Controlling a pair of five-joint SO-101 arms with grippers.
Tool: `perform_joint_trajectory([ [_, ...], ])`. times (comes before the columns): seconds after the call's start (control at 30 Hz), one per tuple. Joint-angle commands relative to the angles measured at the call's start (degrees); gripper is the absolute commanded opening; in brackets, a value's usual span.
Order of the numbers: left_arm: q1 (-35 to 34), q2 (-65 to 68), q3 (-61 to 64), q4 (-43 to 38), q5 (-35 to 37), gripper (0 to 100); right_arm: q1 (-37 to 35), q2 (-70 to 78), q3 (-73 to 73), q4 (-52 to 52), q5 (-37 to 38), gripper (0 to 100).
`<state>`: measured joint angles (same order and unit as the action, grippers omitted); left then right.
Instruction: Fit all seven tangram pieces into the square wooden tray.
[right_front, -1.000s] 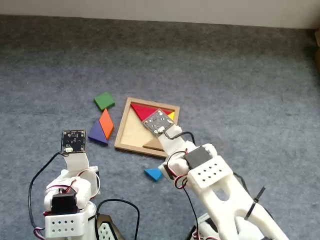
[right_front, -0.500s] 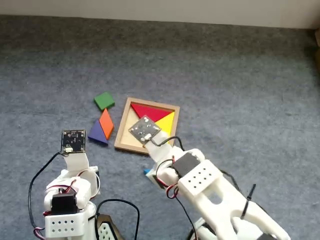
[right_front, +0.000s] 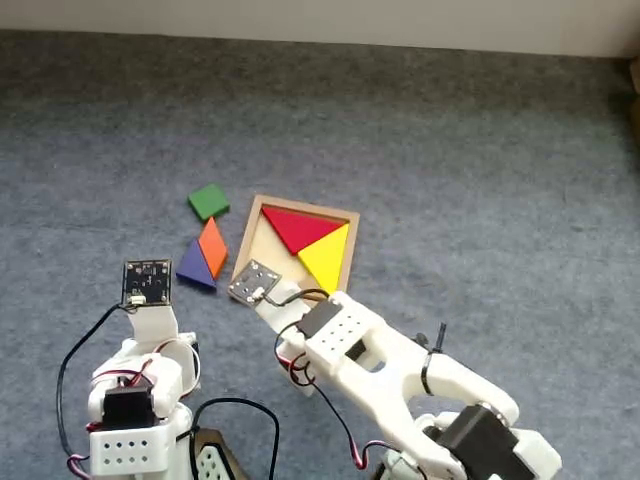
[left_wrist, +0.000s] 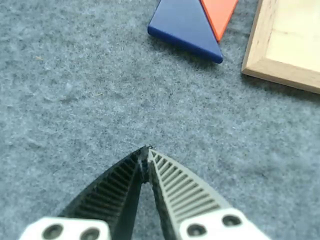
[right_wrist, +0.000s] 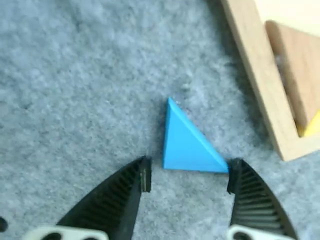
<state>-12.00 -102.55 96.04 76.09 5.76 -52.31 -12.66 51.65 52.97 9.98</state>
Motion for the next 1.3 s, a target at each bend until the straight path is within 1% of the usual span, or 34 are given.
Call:
perform_joint_trajectory([
  [0.0, -0.5, -0.7, 1.2, 0.3, -0.4, 1, -0.7, 1.8, -3.4, -1.6, 1.0, 24.0],
  [0.17, -0.5, -0.7, 1.2, 0.3, -0.4, 1, -0.3, 2.8, -3.5, -2.8, 1.1, 19.1],
  [0.37, -0.5, -0.7, 1.2, 0.3, -0.4, 1, -0.3, -0.8, -3.5, -2.9, 1.1, 18.8],
  [0.5, -0.5, -0.7, 1.2, 0.3, -0.4, 1, -0.5, 1.9, -3.5, -2.9, 1.1, 18.7],
  [0.6, -0.5, -0.7, 1.2, 0.3, -0.4, 1, -0.6, 4.9, -3.9, -4.2, 3.9, 18.7],
  [0.73, -0.5, -0.7, 1.2, 0.3, -0.4, 1, -0.5, 6.2, -5.1, -4.2, 4.0, 17.3],
  [0.87, -0.5, -0.7, 1.2, 0.3, -0.4, 1, -0.3, 4.0, -5.1, -4.2, 4.0, 6.8],
  [0.93, -0.5, -0.7, 1.2, 0.3, -0.4, 1, -0.3, 2.3, -5.0, -4.2, 4.0, 3.6],
  [1.1, -0.5, -0.7, 1.2, 0.3, -0.4, 1, -0.3, -2.9, -4.7, -4.1, 3.9, 3.0],
  [1.27, -0.5, -0.7, 1.2, 0.3, -0.4, 1, 0.8, -9.2, -3.4, -0.8, 3.8, 3.0],
])
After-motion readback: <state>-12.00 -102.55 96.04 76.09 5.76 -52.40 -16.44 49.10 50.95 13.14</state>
